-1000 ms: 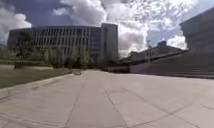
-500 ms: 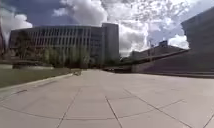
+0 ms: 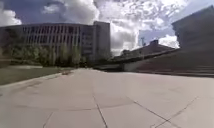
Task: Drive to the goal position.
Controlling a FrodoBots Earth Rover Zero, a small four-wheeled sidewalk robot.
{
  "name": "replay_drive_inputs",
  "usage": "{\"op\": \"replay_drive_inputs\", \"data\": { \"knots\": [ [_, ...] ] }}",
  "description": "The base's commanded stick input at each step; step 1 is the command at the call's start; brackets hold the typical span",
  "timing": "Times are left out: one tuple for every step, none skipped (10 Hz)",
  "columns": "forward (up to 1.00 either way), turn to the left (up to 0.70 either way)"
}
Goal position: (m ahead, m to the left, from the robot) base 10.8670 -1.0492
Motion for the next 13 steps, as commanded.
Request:
{"op": "replay_drive_inputs", "data": {
  "knots": [
    [1.00,0.01],
    [1.00,0.01],
    [1.00,0.01],
    [1.00,0.01],
    [1.00,0.01],
    [1.00,0.01],
    [1.00,0.01],
    [1.00,0.01],
    [1.00,0.01],
    [1.00,0.01],
    [1.00,0.01],
    [1.00,0.01],
    [1.00,0.01]
  ]
}}
